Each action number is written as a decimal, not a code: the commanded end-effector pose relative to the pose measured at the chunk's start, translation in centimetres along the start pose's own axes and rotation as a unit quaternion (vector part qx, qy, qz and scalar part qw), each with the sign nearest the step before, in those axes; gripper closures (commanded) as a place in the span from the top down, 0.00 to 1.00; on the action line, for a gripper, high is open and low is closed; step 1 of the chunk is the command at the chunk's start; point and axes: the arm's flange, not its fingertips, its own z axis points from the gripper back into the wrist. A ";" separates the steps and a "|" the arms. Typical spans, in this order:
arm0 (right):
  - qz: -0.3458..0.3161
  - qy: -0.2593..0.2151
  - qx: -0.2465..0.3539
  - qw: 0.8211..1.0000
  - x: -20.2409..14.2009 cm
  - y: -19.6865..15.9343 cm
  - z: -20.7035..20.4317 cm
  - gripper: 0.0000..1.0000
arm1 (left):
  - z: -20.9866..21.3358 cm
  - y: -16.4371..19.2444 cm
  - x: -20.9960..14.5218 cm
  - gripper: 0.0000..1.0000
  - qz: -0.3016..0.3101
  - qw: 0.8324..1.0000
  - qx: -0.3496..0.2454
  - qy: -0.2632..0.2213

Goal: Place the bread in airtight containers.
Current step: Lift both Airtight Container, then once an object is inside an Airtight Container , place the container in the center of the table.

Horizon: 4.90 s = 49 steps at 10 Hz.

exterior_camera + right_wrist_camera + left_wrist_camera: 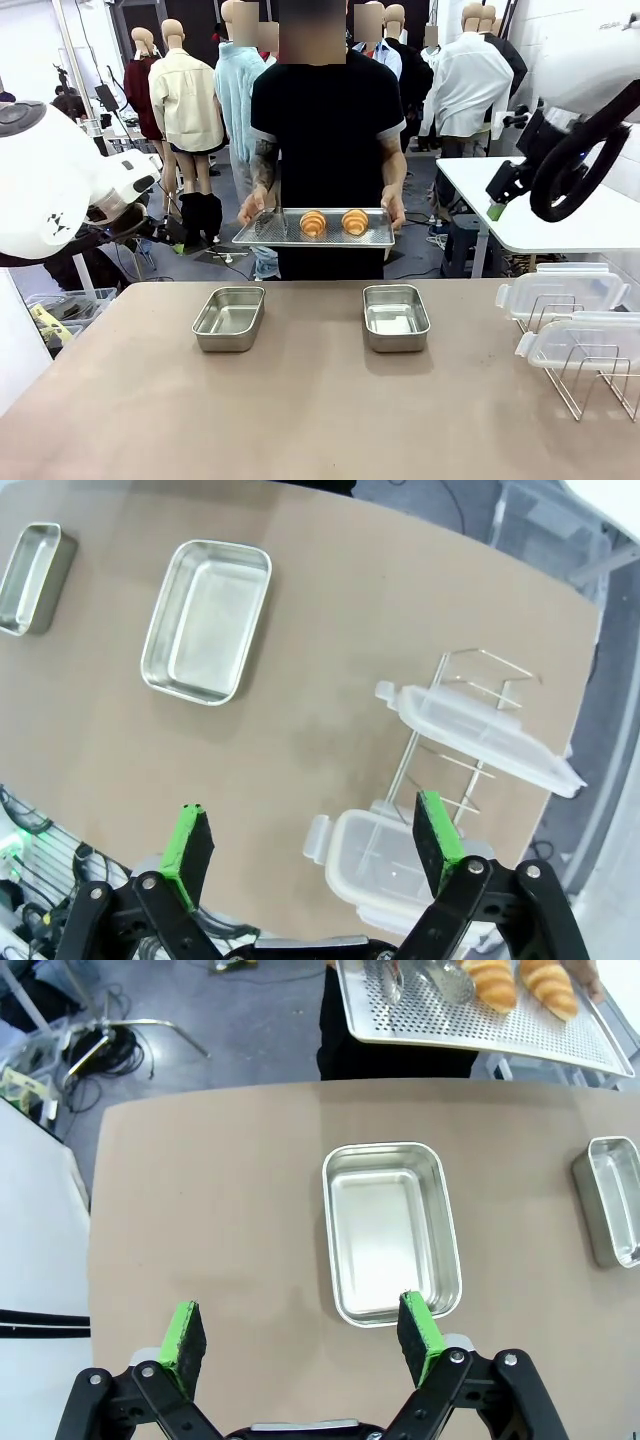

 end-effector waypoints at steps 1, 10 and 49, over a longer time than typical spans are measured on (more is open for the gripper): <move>-0.005 0.009 0.001 1.000 0.4 -0.1 -1.4 1.00 | -2.6 -0.2 0.1 1.00 0.001 1.000 -0.017 0.002; 0.007 0.138 0.031 0.990 12.8 4.3 -22.7 1.00 | -16.1 -0.4 0.3 1.00 0.008 0.992 0.000 0.129; -0.106 0.172 -0.050 0.978 11.1 5.6 -34.1 0.00 | -21.5 -2.3 -1.7 0.00 -0.031 0.978 -0.032 0.206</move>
